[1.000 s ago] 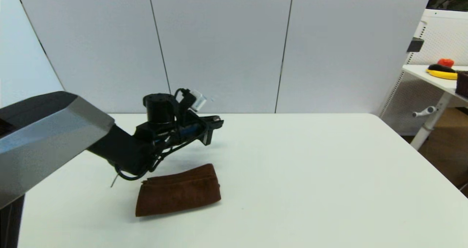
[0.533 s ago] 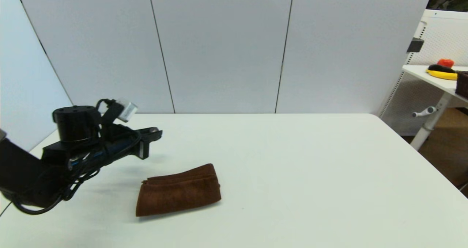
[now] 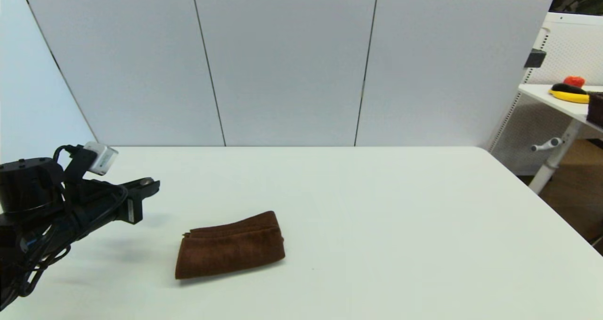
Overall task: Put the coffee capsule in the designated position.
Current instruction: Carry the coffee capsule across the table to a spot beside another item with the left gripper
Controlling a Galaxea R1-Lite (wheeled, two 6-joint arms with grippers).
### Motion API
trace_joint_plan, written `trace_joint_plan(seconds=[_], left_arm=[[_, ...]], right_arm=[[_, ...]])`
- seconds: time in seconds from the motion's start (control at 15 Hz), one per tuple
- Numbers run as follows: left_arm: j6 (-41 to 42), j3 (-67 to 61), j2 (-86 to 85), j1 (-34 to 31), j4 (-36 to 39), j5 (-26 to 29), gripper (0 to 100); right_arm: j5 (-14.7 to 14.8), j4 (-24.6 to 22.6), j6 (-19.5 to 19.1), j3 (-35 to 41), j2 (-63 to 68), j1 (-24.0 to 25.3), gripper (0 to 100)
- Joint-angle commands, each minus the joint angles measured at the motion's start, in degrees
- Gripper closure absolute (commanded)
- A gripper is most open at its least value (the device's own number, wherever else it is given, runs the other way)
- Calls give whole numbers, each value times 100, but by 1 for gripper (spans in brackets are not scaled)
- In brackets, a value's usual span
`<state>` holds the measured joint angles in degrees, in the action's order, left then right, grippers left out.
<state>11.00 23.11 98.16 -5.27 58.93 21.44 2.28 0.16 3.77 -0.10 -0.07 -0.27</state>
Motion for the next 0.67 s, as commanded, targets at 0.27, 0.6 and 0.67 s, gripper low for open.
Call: trace_joint_plan(seconds=[0.27,0.6,0.67], left_arm=[[52,-756,-34,-18,154,-26,100],[52,-1195,-139,-18,295,-26,100],[43,-1213,-183,-18,295,-26,100]], right_arm=[[1,2,1,1,-10,0,0],[1,2,1,1,7,0,0],[1,2,1,1,7,0,0]])
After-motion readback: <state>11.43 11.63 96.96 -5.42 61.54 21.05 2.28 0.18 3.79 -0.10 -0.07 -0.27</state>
